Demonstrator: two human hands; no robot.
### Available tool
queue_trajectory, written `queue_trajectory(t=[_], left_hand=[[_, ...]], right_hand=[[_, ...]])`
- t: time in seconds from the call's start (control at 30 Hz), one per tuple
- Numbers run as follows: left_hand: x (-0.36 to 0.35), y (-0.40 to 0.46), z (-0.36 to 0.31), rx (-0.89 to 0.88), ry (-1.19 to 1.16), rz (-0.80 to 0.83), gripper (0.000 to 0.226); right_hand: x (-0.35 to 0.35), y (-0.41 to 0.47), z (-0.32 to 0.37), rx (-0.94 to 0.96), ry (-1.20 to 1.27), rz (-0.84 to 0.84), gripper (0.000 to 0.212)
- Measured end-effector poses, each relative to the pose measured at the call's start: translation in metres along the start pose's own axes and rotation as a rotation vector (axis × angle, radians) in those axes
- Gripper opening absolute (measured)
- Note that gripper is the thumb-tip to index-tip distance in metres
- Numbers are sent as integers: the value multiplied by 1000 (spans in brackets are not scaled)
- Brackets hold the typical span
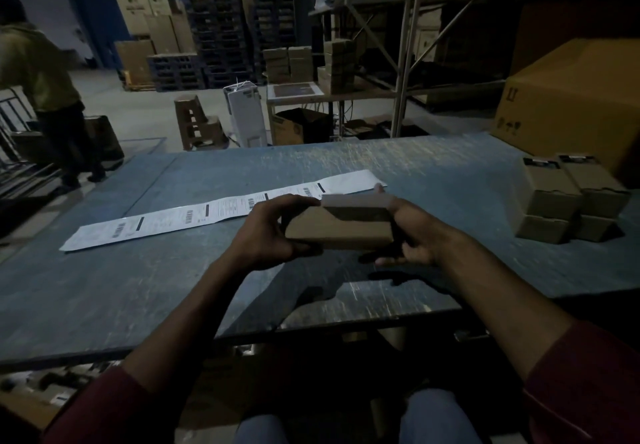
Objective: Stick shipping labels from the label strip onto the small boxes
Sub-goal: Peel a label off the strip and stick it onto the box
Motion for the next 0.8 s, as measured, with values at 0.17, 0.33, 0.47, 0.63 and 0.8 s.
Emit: queue_trajectory(t=[0.17,0.33,0.47,0.63,0.8], left_hand=[[-6,-4,7,128,-135,-76,70],[-8,-5,11,214,-253,-43,63],[-10,-4,14,255,-290,-2,65],[-5,4,9,224,-206,163,60],[-8,5,11,160,-138,171,63]], right_hand=[[14,2,-4,335,-44,145,102],[18,-7,-2,655,-380,120,105],[21,1,-7,680,-418,56,103],[24,4,-12,671,-356,56,82],[26,7,-17,686,-380,49,65]])
Point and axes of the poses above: each hand's wrist, its own y-axis towards the middle knuckle, its own x-axis out of the back of the hand, z = x × y, the point moved 2 cm from there along y, towards the middle knuckle, and after that the axes turned 6 degrees about -x, right-handed, at the moved point
